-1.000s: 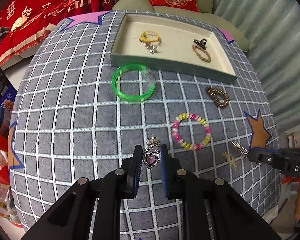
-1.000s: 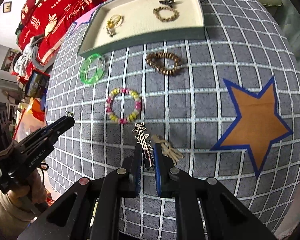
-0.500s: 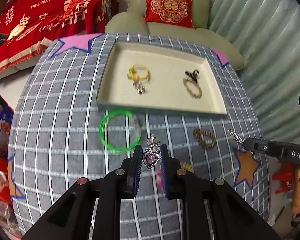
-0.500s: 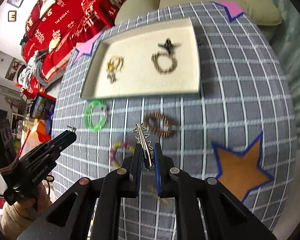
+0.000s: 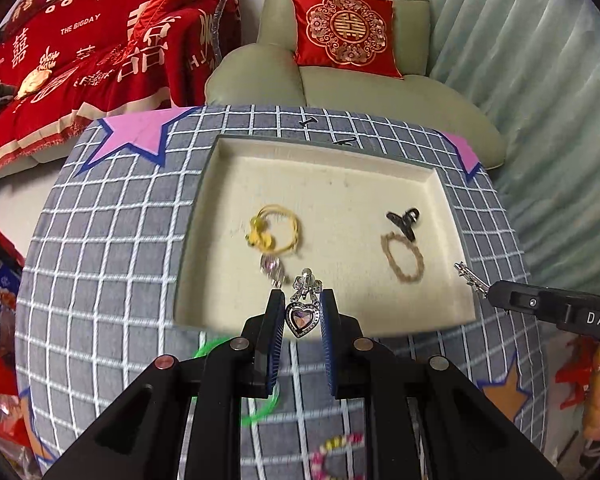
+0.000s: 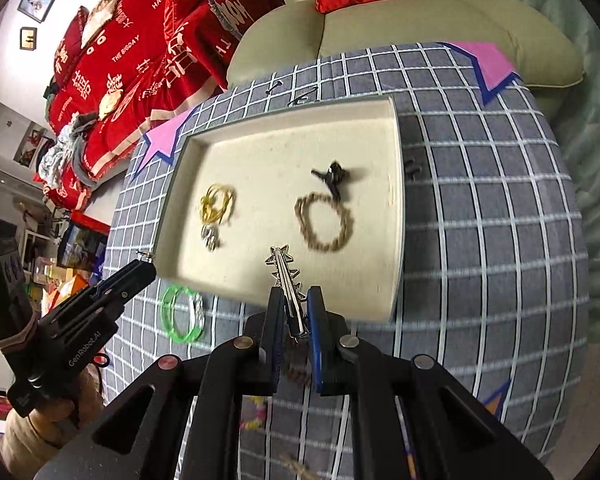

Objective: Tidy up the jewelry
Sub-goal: 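Carry both pendants into the white tray while both tools open to release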

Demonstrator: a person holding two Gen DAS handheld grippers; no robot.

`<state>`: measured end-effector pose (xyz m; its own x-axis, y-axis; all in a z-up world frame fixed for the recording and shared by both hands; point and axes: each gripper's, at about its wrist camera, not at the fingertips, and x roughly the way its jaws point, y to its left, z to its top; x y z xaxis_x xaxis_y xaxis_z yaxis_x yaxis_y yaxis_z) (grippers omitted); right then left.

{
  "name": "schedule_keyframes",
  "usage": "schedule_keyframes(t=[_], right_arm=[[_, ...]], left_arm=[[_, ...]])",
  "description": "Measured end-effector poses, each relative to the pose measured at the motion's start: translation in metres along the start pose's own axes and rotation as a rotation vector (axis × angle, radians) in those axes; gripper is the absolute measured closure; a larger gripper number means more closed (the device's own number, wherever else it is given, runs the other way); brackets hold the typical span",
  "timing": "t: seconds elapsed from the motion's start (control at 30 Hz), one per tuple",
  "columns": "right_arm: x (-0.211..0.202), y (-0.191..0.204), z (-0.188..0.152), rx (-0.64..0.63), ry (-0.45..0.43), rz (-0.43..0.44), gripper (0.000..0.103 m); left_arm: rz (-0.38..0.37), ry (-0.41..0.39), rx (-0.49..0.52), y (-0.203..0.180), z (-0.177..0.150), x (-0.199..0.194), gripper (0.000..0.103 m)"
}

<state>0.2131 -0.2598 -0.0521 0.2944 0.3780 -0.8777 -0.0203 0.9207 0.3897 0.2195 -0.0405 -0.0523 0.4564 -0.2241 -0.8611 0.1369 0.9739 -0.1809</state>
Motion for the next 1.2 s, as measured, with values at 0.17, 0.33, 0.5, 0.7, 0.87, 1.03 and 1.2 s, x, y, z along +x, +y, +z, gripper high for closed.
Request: schedule_keyframes(t=[0.17, 0.33, 0.5, 0.7, 0.87, 1.03, 1.2], right_arm=[[0.02, -0.006, 0.02, 0.006, 0.006, -0.01, 0.091], [0.037, -0.016, 0.033, 0.019, 0.02, -0.018, 0.091], [0.055, -0.02, 0.044, 0.017, 0.032, -0.026, 0.091], [0.073, -0.023, 0.048, 0.012, 0.054, -0.039, 0.091], [0.083, -0.027, 0.046, 0.016, 0.08, -0.045, 0.091], [0.086, -0.025, 0.049, 0.008, 0.083, -0.047, 0.09], [0.087, -0.026, 0.051, 0.013, 0.093, -0.042, 0.086]], left_arm=[[0.028, 0.031, 0.025, -0.008, 0.014, 0.032, 0.075], [0.056, 0.052, 0.052, -0.015, 0.021, 0.056, 0.075], [0.094, 0.066, 0.094, -0.025, 0.024, 0.074, 0.075], [0.141, 0.089, 0.124, -0.031, 0.023, 0.091, 0.075], [0.168, 0.117, 0.148, -0.032, 0.019, 0.102, 0.075], [0.189, 0.116, 0.169, -0.034, 0.018, 0.105, 0.075], [0.201, 0.121, 0.179, -0.038, 0.017, 0.106, 0.075]])
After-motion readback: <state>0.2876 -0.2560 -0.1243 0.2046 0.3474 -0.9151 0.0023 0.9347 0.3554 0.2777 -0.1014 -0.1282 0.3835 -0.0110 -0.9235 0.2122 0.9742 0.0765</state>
